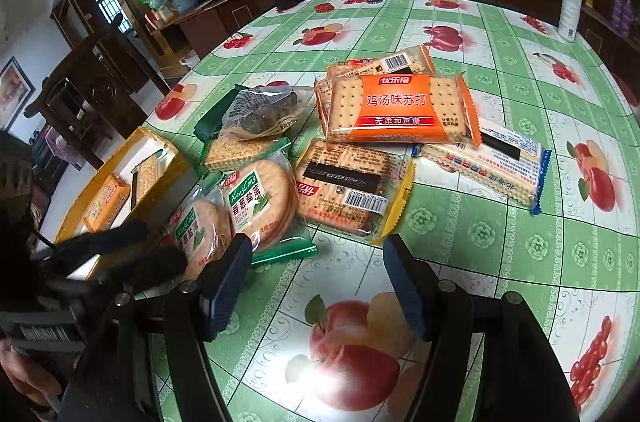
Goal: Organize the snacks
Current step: 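Reach the left gripper to the large round XiangCong cracker pack and grasp it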
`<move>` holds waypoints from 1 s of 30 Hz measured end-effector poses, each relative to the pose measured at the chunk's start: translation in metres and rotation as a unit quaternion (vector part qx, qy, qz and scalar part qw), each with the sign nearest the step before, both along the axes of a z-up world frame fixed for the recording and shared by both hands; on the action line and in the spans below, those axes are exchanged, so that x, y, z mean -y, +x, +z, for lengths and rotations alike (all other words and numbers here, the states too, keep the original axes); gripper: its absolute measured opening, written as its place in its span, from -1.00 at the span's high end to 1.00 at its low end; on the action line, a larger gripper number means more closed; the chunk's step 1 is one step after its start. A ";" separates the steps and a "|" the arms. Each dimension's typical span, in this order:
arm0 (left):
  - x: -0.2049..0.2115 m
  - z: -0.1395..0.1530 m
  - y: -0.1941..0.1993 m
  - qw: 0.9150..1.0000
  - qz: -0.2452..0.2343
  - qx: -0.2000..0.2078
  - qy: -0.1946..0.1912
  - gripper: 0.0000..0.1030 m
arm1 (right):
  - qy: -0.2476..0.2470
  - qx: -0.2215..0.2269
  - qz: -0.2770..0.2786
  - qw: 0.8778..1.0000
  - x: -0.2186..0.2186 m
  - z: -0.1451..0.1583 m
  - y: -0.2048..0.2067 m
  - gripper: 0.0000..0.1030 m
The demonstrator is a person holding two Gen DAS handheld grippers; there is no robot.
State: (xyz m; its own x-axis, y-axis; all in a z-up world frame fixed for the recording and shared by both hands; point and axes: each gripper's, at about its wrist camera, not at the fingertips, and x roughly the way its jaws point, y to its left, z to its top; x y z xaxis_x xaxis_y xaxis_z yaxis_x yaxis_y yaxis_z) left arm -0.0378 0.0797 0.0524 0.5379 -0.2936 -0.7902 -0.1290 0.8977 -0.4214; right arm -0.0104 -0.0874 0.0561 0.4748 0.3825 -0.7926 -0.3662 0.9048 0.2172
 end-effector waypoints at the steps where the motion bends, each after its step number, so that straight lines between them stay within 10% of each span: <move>1: 0.001 -0.003 0.003 1.000 0.017 -0.006 -0.007 -0.79 | 0.002 -0.001 -0.001 1.000 0.003 0.000 0.001 -0.33; 17: 0.007 -0.019 0.010 0.995 0.069 -0.058 0.047 -0.79 | 0.041 -0.017 -0.014 0.999 0.038 -0.013 0.011 -0.37; 23: -0.001 -0.030 0.011 0.990 0.112 -0.080 0.010 -0.85 | 0.045 -0.019 -0.007 0.999 0.039 -0.015 0.011 -0.37; 30: 0.016 -0.031 0.022 0.992 0.073 -0.079 0.060 -0.88 | 0.042 -0.018 -0.001 0.999 0.041 -0.011 0.011 -0.38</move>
